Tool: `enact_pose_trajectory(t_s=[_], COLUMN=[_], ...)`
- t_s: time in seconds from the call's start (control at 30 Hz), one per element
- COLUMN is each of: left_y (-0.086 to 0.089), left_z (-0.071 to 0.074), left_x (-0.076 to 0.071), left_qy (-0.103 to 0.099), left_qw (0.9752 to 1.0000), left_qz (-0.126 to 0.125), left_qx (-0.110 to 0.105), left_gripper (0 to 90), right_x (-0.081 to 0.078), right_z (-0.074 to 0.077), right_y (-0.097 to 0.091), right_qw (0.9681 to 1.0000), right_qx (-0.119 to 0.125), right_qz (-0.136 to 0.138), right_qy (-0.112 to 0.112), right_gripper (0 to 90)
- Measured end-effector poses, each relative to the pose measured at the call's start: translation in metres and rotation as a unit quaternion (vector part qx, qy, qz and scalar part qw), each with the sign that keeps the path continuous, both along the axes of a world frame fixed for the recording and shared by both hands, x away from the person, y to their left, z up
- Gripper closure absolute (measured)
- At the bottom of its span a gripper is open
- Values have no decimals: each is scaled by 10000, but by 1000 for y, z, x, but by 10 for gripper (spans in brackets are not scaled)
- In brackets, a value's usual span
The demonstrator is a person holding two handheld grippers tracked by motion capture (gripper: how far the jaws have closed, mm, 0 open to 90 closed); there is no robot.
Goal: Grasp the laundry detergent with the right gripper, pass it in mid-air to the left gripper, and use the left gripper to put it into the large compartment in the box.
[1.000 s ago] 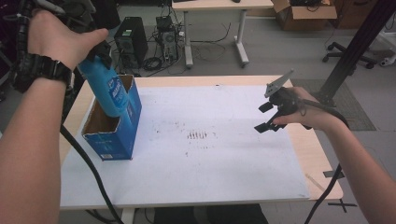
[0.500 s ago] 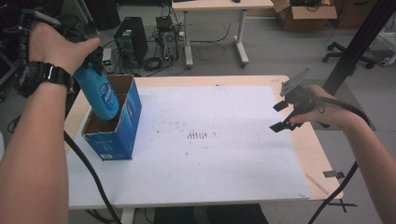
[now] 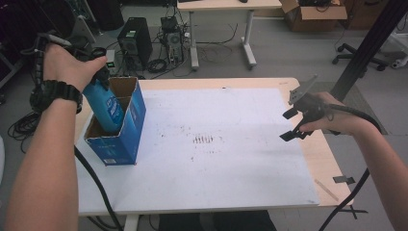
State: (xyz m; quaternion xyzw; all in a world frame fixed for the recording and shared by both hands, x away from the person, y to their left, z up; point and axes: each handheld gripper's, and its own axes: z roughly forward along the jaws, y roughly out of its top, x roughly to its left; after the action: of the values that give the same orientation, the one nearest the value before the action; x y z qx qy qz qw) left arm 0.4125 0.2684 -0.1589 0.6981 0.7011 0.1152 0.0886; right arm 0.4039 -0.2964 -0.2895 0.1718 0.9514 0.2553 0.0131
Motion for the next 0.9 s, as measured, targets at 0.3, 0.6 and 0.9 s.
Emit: enact_pose_trajectory(t_s=[0.3, 0.6, 0.9], left_y=[5, 4, 6], left_z=[-28, -51, -71], left_x=[6, 11, 13], left_qy=[133, 233, 310], left_qw=[9999, 9997, 9995], left_qz=[-40, -93, -102], left_qx=[18, 30, 33], left_gripper=[380, 380, 380], right_x=[-1, -1, -2], right_z=[-4, -10, -14], right_y=[-2, -3, -3], right_qw=[10000, 9999, 9999], right_qx=[-32, -51, -88], right_qz=[-24, -27, -17], right_qy=[21, 87, 139], right_gripper=[66, 54, 51])
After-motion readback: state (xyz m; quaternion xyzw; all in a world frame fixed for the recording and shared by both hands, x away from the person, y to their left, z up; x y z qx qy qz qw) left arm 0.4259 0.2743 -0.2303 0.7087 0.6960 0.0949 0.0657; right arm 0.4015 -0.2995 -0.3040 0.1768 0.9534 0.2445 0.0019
